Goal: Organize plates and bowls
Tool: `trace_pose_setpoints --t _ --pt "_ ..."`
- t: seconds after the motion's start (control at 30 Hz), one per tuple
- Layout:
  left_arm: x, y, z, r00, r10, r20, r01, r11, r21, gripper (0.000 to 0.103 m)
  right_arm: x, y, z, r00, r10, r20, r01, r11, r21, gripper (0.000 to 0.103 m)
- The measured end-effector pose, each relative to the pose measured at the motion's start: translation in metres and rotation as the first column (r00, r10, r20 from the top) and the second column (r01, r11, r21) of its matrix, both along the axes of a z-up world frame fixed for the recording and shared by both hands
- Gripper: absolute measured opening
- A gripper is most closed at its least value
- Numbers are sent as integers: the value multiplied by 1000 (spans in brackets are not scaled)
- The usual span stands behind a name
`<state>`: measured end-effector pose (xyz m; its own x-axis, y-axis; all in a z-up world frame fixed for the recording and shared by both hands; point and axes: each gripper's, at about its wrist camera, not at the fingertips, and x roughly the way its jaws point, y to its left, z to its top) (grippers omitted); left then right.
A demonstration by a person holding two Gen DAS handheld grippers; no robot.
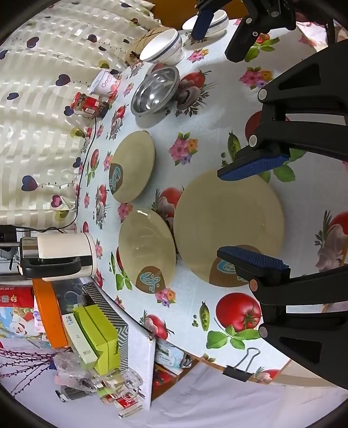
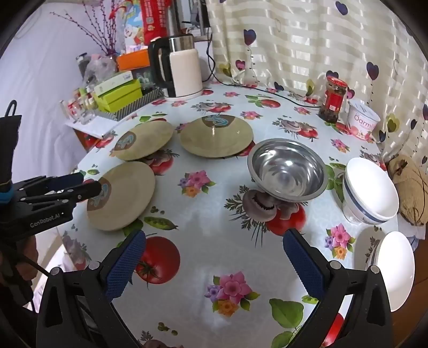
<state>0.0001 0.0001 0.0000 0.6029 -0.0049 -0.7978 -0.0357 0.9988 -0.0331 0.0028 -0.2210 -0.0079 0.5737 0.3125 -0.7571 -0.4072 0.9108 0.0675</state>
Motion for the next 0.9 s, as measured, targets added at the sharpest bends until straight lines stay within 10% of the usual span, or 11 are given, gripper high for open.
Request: trace_pose_setpoints --t 0.9 --pt "0 4 -11 1000 4 -9 -4 999 -41 52 4 4 1 1000 -7 -27 7 1000 -4 103"
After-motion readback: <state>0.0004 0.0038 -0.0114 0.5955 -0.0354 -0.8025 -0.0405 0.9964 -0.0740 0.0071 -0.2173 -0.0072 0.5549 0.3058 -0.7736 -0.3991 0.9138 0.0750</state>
